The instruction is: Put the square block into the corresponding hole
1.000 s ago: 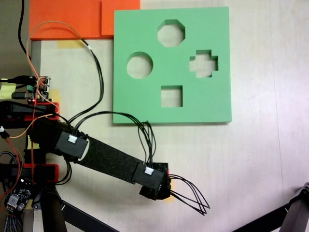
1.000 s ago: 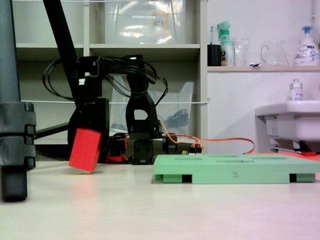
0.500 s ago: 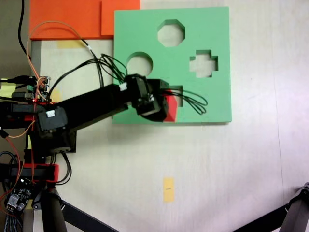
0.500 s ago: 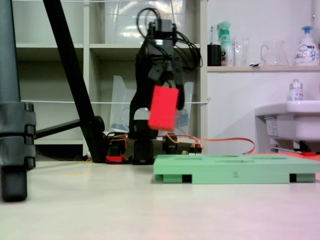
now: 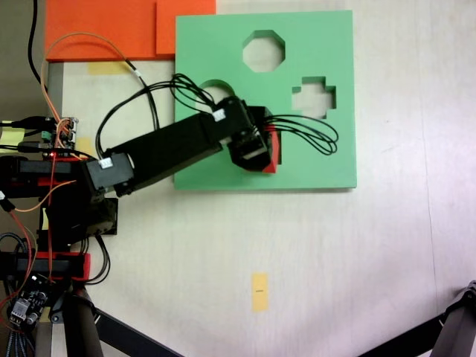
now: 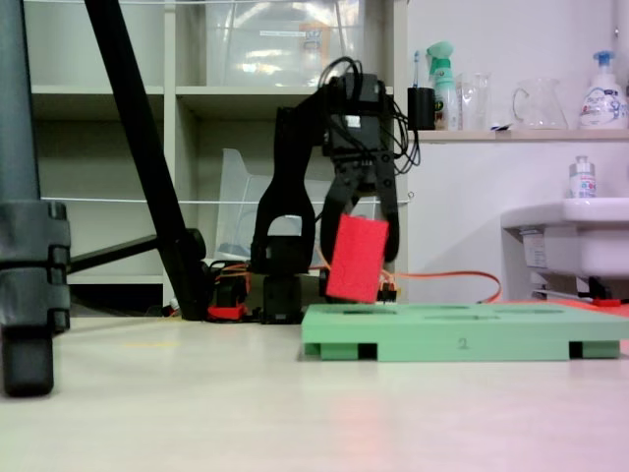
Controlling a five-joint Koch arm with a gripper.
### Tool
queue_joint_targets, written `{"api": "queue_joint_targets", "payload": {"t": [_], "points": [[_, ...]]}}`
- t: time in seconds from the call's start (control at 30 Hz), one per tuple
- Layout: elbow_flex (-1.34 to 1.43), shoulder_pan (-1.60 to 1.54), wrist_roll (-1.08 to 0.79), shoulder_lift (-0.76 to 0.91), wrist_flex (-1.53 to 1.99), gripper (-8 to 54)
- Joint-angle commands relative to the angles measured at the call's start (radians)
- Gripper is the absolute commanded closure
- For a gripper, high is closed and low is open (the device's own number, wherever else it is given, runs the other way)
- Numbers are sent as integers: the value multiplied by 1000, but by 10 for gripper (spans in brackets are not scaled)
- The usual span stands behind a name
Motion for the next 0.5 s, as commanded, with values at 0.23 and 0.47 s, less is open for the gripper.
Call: {"api": "queue_joint_targets", "payload": {"t": [0.23, 0.47], "points": [[-55, -49, 15, -11, -81, 315], [-55, -71, 23, -44, -107, 302]]}}
